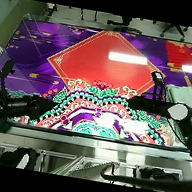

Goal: Fold the shirts.

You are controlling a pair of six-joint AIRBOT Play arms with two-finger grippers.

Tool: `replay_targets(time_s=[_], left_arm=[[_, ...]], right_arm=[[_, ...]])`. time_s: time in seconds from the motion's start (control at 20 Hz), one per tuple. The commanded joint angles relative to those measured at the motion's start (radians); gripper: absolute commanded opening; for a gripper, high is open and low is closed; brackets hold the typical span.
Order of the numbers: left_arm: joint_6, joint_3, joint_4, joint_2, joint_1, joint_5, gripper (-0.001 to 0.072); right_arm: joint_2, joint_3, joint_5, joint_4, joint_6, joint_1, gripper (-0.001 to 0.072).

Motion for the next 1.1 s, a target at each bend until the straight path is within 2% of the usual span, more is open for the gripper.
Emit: replay_targets(time_s=[0.0,0.05,0.1,0.2,0.3,0.35,0.4,0.45,0.5,0.55,0.7,0.9,1.05], left_arm=[[0.002,0.001,0.014,0.001,0.000,-0.011,0.0033],[-0.011,0.011,0.051,0.001,0.000,-0.021,0.0032],[-0.080,0.037,0.145,0.001,0.002,-0.039,0.0030],[-0.227,0.122,0.460,0.001,0.002,-0.092,0.0029],[-0.340,0.198,0.860,0.001,0.002,-0.163,0.0037],[-0.378,0.211,1.058,0.001,0.002,-0.188,0.0170],[-0.431,0.199,1.221,0.001,0.002,-0.189,0.0617],[-0.507,0.164,1.371,0.001,0.004,-0.177,0.0700],[-0.525,0.121,1.452,0.001,0.018,-0.159,0.0700],[-0.525,0.067,1.472,0.000,0.050,-0.123,0.0700],[-0.524,-0.087,1.426,-0.072,0.217,-0.021,0.0699],[-0.517,-0.190,1.361,-0.274,0.383,0.172,0.0699],[-0.484,-0.156,1.368,-0.469,0.453,0.268,0.0699]], right_arm=[[0.001,0.000,-0.001,0.000,0.000,0.001,0.0015],[0.001,0.000,-0.001,0.000,0.000,0.001,0.0015],[0.001,0.000,-0.001,0.000,0.000,0.001,0.0015],[0.001,-0.001,-0.001,0.000,0.000,0.001,0.0015],[0.001,0.000,-0.001,0.000,0.000,0.001,0.0015],[0.001,0.000,-0.001,0.000,0.000,0.001,0.0015],[0.001,0.000,-0.001,0.000,0.000,0.001,0.0015],[0.001,0.000,-0.001,0.000,0.000,0.001,0.0015],[0.001,0.000,-0.001,0.000,0.000,0.001,0.0015],[0.001,0.000,-0.001,0.000,0.000,0.001,0.0015],[-0.001,0.000,-0.001,0.000,0.000,0.001,0.0015],[-0.004,-0.001,-0.001,-0.001,0.000,0.001,0.0015],[-0.006,-0.001,-0.001,-0.001,0.000,0.001,0.0015]])
